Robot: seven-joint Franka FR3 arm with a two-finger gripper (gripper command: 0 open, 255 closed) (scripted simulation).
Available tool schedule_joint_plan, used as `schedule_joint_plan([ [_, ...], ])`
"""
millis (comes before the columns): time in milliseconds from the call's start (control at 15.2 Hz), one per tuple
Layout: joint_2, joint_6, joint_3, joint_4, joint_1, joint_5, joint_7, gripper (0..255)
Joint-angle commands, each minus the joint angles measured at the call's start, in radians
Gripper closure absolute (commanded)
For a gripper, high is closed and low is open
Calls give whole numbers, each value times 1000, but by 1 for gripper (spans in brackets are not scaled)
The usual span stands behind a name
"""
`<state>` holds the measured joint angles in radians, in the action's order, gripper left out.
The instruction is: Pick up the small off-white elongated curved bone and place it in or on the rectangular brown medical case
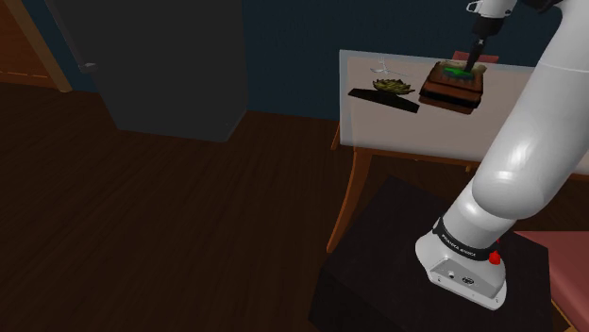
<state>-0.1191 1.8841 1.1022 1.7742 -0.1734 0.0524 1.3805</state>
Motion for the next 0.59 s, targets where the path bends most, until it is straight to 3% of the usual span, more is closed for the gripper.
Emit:
schedule_joint_plan([
  [0,-4,-9,-2,1,-1,3,2,0],
  [198,3,-6,-1,7,3,-3,-2,0],
  [528,14,-132,2,-113,6,-15,-10,0],
])
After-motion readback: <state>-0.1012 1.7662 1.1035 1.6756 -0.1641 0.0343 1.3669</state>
